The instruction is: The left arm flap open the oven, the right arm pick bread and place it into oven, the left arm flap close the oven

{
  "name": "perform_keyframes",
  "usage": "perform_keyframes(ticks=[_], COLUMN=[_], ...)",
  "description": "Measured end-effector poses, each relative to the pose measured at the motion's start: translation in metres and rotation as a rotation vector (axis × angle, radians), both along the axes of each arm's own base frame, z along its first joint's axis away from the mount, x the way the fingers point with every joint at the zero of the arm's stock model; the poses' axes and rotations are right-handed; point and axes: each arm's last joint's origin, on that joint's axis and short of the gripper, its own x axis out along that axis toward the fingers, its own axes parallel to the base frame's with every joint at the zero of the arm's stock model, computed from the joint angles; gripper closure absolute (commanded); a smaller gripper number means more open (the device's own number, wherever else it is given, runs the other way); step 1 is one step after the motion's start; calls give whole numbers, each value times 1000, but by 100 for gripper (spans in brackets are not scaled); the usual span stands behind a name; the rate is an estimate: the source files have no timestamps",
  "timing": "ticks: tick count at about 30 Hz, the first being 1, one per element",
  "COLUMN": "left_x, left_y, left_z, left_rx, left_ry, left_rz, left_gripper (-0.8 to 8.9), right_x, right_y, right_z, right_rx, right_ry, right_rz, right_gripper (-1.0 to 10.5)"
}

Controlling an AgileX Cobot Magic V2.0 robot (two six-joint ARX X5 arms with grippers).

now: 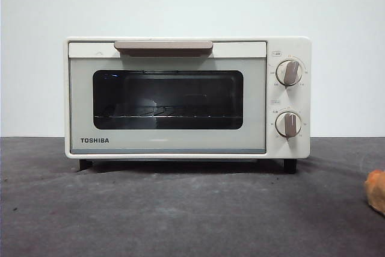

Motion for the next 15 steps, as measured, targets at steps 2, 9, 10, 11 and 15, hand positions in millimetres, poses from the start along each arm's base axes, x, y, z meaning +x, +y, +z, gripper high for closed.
perform_keyframes(ticks=[2,9,10,11,15], left_x=[0,0,0,0,0], left_y=[0,0,0,0,-2], left_z=[0,0,0,0,1], left_rx=[0,-53,-73,-86,-132], left_ry=[0,-1,-2,-2,-10], left_rz=[0,8,11,12,-30], left_gripper=[793,796,797,797,796], right_x=[0,0,0,0,0], right_y=[0,0,0,1,3], right_z=[0,0,0,0,1], right_rx=[0,41,65,94,204], right_ry=[0,3,4,5,10], right_rz=[0,-1,-1,6,61], right_gripper=[929,929,931,932,935])
